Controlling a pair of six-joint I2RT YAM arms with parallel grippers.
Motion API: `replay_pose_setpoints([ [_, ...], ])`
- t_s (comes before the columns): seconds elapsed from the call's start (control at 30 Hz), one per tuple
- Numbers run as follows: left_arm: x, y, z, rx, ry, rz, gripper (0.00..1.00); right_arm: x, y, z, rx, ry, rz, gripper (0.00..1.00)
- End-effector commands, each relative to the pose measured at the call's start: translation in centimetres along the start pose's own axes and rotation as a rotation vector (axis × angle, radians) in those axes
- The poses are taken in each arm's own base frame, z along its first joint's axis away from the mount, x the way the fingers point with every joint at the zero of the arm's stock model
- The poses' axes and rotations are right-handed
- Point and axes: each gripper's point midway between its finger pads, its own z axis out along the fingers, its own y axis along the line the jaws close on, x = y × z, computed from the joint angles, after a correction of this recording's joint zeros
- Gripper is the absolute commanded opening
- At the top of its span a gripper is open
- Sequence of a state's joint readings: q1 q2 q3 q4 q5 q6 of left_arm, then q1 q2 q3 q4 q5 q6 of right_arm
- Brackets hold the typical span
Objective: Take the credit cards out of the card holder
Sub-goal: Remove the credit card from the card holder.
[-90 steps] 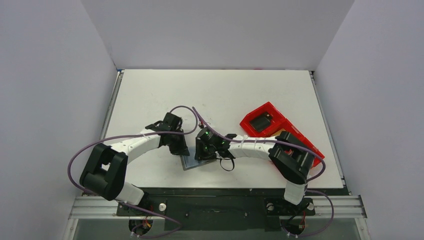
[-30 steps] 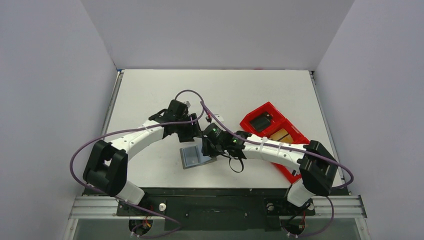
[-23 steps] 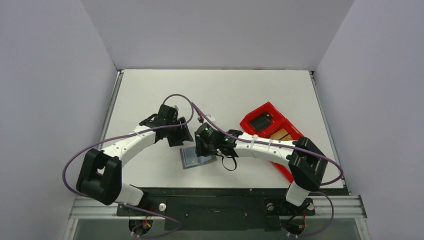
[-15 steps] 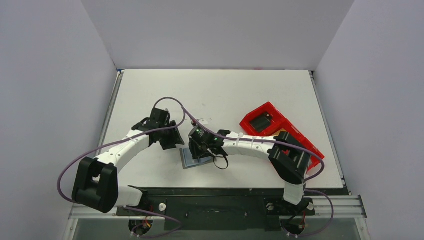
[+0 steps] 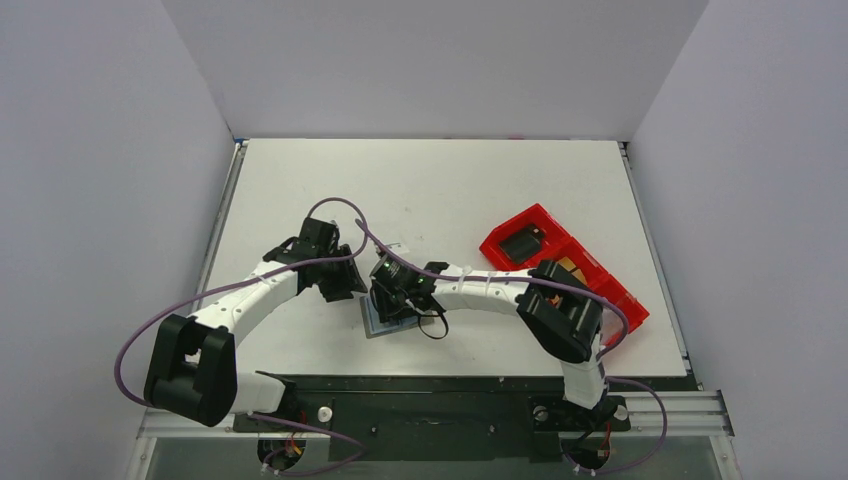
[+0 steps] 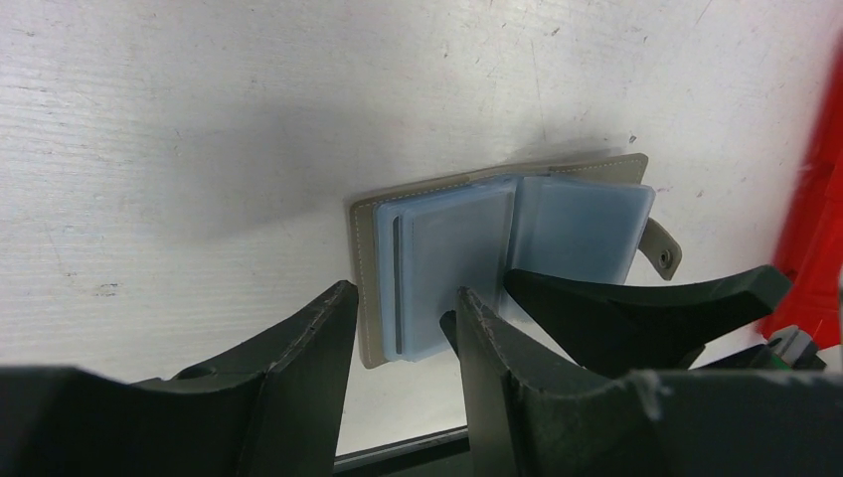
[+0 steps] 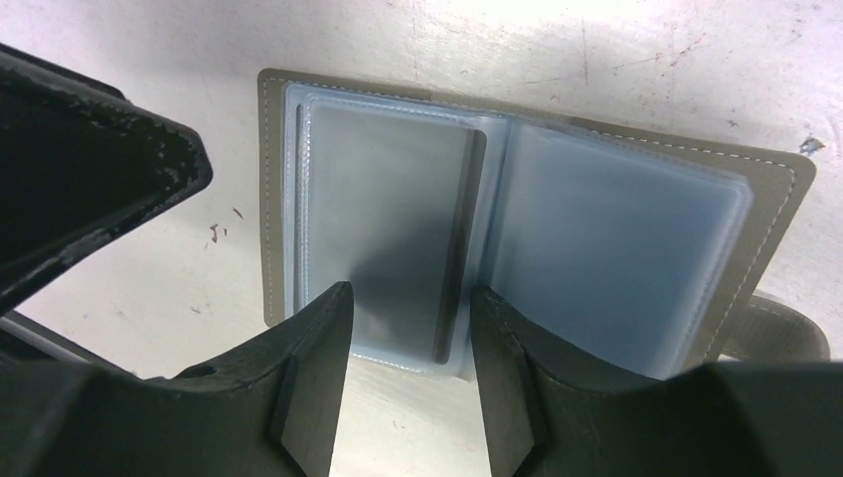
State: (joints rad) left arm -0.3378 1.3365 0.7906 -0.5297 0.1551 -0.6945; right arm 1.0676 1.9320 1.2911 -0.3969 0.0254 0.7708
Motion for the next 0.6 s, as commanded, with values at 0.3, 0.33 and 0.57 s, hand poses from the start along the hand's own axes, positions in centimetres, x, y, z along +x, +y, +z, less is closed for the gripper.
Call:
replay_pose_setpoints([
  [0.3,-0.2,-0.6,0.3,0.036,0.003,0.019,0.39,1.8,-1.2,2.4,0.034,0.043,0.028,0.29],
  [0.33,-0.2,-0.6,0.3,0.037,0.004,0.021,0.39,2.0,-1.4,2.5,0.032,0.049,0.032,0.25],
  [0.57,0.2,-0.7,0.5,0.047,0.022,0.026,0.38,3.3,-2.9,2.9,0.007,0.074,0.090,0.07],
])
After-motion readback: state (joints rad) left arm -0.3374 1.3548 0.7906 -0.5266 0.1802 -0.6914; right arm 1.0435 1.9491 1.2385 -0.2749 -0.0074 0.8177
